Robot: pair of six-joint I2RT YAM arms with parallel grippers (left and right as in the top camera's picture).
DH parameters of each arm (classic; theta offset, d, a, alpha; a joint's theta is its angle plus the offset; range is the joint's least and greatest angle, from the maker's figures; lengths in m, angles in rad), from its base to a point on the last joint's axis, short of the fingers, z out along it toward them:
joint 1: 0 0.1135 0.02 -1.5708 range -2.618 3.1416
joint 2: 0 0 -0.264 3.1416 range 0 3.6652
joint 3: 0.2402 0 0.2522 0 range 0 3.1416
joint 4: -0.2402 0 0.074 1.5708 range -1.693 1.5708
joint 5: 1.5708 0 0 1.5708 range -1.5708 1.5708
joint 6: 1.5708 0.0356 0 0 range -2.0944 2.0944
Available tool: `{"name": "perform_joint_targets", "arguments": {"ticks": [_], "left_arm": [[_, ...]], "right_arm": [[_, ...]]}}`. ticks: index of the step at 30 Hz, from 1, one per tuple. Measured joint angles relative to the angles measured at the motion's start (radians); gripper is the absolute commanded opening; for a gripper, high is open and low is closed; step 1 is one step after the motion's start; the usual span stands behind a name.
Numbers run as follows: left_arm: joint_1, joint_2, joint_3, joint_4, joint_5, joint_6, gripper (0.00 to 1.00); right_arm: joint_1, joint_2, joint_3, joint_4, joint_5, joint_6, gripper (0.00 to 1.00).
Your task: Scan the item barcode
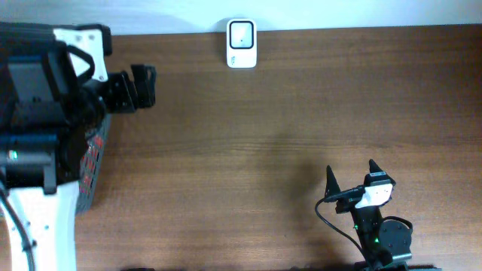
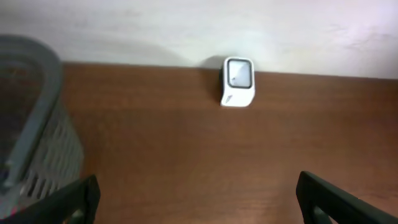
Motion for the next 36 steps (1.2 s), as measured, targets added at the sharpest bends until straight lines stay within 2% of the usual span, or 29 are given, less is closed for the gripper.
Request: {"name": "perform_joint_targets", "arguments": {"ticks": [3,7,14,20,21,24,26,29,33,36], "left_arm": [[0.032,0.147,0.194,-0.124,-0.043,-0.013,0.99],[0.091,0.298,0.343,-0.166,-0.085,-0.019,0.99],[0.291,0.327,0.363,-0.175,-0.265,-0.1,0.99],[0.412,0.348,0.367,-0.186,-0.316,-0.127,1.0],[0.423,0.364,0.369,-0.2,-0.337,-0.13,0.77],[0.438,0.439,0.371,-0.262,-0.423,-0.141,0.62],[0.439,0.49,0.371,-0.292,-0.446,-0.142,0.27],[0.439,0.567,0.371,-0.372,-0.463,-0.144,0.0],[0.439,0.635,0.37,-0.565,-0.458,-0.19,0.0],[0.439,0.636,0.37,-0.644,-0.342,-0.202,0.0]], "right_arm": [[0.0,0.0,0.0,0.0,0.0,0.0,0.98],[0.0,0.0,0.0,0.0,0.0,0.001,0.98],[0.0,0.0,0.0,0.0,0.0,0.001,0.98],[0.0,0.0,0.0,0.0,0.0,0.0,0.98],[0.0,0.0,0.0,0.0,0.0,0.0,0.98],[0.0,0.0,0.0,0.0,0.0,0.0,0.98],[0.0,0.0,0.0,0.0,0.0,0.0,0.99],[0.0,0.0,0.0,0.0,0.0,0.0,0.98],[0.0,0.0,0.0,0.0,0.0,0.0,0.98],[0.0,0.0,0.0,0.0,0.0,0.0,0.98]]}}
